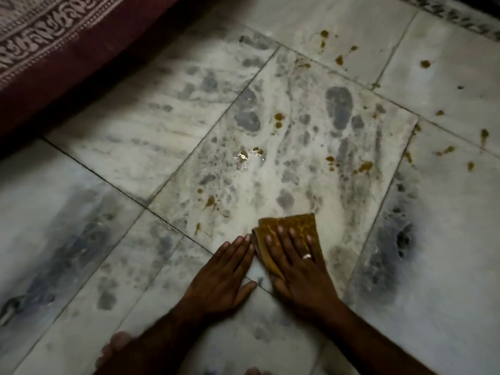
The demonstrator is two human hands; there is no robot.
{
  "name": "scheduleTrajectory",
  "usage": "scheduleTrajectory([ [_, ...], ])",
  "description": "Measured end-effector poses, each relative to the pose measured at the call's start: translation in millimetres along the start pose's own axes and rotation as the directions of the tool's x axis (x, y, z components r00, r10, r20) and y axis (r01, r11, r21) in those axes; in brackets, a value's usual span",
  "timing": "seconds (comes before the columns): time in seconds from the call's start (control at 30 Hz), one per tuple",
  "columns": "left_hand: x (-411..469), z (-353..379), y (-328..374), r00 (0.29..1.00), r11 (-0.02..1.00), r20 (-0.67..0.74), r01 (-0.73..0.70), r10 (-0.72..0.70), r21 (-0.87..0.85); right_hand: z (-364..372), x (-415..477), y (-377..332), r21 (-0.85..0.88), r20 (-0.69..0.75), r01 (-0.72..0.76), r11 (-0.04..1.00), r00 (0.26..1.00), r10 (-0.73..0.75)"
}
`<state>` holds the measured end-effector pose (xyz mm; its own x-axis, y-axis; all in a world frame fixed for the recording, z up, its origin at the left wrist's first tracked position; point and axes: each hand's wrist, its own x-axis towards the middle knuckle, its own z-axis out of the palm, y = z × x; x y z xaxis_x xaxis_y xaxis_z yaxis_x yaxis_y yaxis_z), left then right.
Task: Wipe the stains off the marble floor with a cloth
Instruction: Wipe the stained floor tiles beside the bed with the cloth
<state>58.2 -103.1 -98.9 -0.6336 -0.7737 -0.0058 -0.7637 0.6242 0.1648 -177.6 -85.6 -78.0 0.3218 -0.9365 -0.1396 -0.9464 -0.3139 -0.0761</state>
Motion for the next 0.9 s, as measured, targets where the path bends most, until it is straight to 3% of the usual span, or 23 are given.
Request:
scheduleTrajectory([
  [0.2, 0, -4, -28, 0.976, 0.976, 0.008, 0.216, -0.216, 0.0, -2, 57, -1, 0.059, -0.078, -0.23, 0.971, 0.969, 0.235],
  [0.33, 0, -9, -46, 0.962, 0.962, -0.009, 0.272, -0.272, 0.001, -6, 83, -31, 0.066, -0.069, -0.155, 0.986, 0.985, 0.159],
  [0.47, -8, -9, -49, 0.954, 0.954, -0.01, 0.299, -0.299, 0.0, 2, 42, -43, 0.016, -0.06, 0.076, 0.997, 0.995, -0.074],
  [0.67, -23, -16, -72, 0.914, 0.914, -0.003, 0.406, -0.406, -0.011, -8, 95, -48, 0.084, -0.061, -0.083, 0.993, 0.994, 0.089],
  [0.8, -21, -20, -93, 0.906, 0.906, -0.017, 0.421, -0.422, -0.032, -12, 146, -85, 0.116, -0.053, -0.005, 0.993, 0.999, 0.011],
  [0.9, -23, -22, -110, 0.909, 0.908, -0.006, 0.416, -0.417, -0.047, -6, 131, -104, 0.102, -0.072, 0.121, 0.987, 0.991, -0.114],
])
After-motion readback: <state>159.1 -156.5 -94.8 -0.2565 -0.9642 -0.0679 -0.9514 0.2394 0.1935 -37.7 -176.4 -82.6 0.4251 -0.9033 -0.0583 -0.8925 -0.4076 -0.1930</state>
